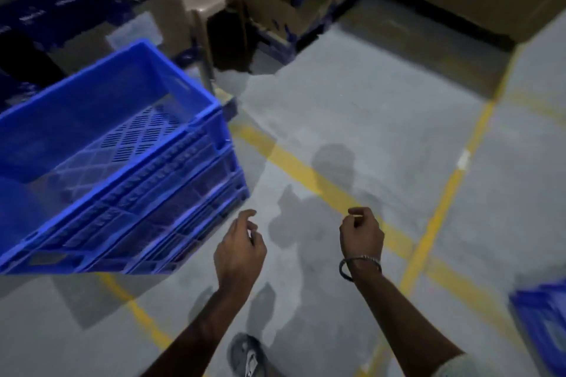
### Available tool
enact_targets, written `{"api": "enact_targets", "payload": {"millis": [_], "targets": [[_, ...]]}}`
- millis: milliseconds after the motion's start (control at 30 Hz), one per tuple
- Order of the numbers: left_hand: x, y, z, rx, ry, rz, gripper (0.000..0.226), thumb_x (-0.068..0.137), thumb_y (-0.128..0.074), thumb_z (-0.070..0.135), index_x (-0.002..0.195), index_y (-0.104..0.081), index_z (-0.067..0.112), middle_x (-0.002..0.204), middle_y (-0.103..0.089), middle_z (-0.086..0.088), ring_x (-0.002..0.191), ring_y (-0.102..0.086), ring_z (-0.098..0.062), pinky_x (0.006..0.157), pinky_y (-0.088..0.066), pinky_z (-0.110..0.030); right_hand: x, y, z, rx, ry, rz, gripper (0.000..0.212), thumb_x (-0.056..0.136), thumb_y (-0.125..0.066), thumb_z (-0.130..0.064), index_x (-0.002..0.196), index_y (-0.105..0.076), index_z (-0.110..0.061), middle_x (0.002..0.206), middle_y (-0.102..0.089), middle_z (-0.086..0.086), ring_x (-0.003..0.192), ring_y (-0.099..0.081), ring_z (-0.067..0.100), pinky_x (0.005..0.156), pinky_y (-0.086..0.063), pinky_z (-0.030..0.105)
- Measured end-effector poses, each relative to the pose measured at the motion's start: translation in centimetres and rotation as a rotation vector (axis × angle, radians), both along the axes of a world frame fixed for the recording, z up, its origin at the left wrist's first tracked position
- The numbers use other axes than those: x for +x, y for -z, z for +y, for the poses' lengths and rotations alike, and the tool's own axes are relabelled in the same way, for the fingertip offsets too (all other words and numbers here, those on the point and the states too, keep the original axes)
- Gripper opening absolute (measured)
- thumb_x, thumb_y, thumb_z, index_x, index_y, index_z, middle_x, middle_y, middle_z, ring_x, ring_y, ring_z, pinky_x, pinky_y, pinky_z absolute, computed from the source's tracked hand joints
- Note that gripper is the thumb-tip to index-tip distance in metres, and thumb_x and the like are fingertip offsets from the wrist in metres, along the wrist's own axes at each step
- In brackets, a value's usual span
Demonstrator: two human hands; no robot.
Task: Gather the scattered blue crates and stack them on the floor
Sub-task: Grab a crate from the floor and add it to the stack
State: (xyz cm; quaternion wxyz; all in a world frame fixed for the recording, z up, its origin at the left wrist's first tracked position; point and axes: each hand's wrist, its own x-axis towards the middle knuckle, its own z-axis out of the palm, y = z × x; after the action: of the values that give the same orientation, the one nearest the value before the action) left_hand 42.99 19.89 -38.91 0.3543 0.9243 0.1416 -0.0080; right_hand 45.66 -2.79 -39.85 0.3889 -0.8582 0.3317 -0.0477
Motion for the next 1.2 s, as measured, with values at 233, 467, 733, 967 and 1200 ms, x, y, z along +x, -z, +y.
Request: {"api": "enact_targets", "payload": {"millis": [233, 467, 733, 967, 1200], "targets": [[-8.7, 4.8, -16.5, -0.199, 0.578, 0.528, 0.035, 0.088, -0.054, 0.034, 0.12, -0.054, 0.049, 0.097, -0.071, 0.016, 0.086, -0.073, -0.013, 0.084, -0.059, -0.041, -16.7, 4.9, -17.5, -0.024, 0.139, 0.164, 0.016, 0.096, -0.055, -0.024, 0.111, -0.061, -0.019, 0.067, -0.065, 0.0, 0.061, -0.061, 0.026, 0.056, -0.045, 0.032], [-21.4, 7.2, -29.1, -0.085, 0.872, 0.748, 0.016, 0.1, -0.058, 0.031, 0.108, -0.06, 0.045, 0.094, -0.071, 0.012, 0.086, -0.074, -0.012, 0.087, -0.058, -0.037, -35.7, 7.7, -30.9, 0.247, 0.399, 0.371, 0.021, 0.091, -0.059, -0.021, 0.112, -0.062, -0.019, 0.072, -0.066, 0.0, 0.076, -0.065, 0.029, 0.069, -0.047, 0.032], [-32.2, 5.1, -44.2, -0.142, 0.927, 0.706, 0.014, 0.102, -0.058, 0.028, 0.105, -0.069, 0.037, 0.093, -0.078, 0.003, 0.076, -0.076, -0.006, 0.077, -0.06, -0.035, -54.2, 5.2, -44.5, 0.371, 0.614, 0.405, 0.019, 0.09, -0.059, -0.018, 0.109, -0.061, -0.02, 0.073, -0.064, -0.001, 0.082, -0.065, 0.029, 0.076, -0.048, 0.032], [-38.3, 6.3, -57.1, -0.157, 1.019, 0.813, 0.017, 0.105, -0.057, 0.009, 0.109, -0.069, 0.021, 0.101, -0.073, -0.017, 0.079, -0.074, -0.02, 0.066, -0.052, -0.016, -62.8, 6.0, -52.4, 0.415, 0.774, 0.377, 0.018, 0.093, -0.059, -0.017, 0.11, -0.061, -0.021, 0.09, -0.067, 0.003, 0.077, -0.062, 0.015, 0.063, -0.043, 0.02], [-37.2, 8.8, -68.1, -0.146, 1.024, 0.841, 0.017, 0.106, -0.057, 0.019, 0.115, -0.071, 0.021, 0.105, -0.077, -0.003, 0.087, -0.076, -0.014, 0.074, -0.058, -0.028, -63.1, 8.7, -60.9, 0.454, 0.826, 0.367, 0.022, 0.093, -0.059, -0.018, 0.115, -0.062, -0.02, 0.089, -0.069, 0.003, 0.081, -0.06, 0.019, 0.076, -0.038, 0.026]]}}
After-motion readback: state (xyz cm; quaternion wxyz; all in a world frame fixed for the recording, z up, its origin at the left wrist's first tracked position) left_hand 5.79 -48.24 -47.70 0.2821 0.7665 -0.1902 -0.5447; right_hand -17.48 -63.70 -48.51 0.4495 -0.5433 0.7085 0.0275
